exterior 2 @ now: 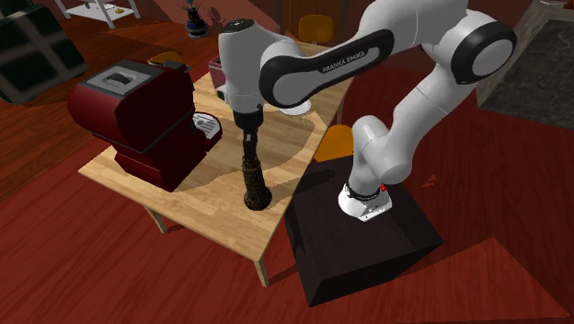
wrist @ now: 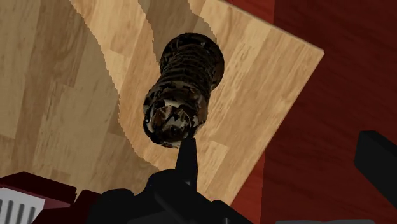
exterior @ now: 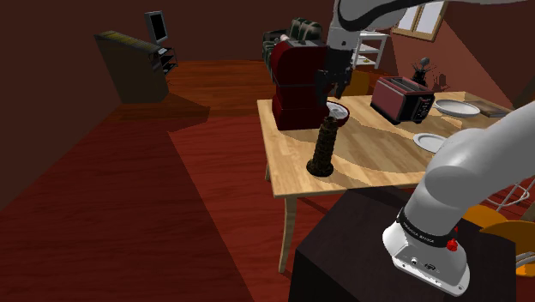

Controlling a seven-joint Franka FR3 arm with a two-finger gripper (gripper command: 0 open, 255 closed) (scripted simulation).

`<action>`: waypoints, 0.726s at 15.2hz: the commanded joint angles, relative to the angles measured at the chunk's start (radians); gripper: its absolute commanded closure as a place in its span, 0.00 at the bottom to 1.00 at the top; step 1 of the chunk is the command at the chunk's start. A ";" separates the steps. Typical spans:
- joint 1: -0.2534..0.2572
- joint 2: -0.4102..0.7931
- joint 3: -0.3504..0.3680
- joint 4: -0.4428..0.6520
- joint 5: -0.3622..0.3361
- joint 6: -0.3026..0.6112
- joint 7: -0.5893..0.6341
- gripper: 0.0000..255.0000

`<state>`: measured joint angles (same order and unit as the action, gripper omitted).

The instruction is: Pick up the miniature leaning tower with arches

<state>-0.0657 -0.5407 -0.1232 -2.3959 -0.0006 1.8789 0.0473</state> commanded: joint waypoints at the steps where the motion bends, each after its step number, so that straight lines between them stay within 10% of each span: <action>1: -0.011 0.061 -0.024 0.008 -0.006 0.034 -0.019 0.00; 11: -0.050 0.283 -0.109 0.004 -0.013 0.185 -0.095 0.00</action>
<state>-0.1152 -0.2670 -0.2293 -2.3853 -0.0147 2.0496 -0.0448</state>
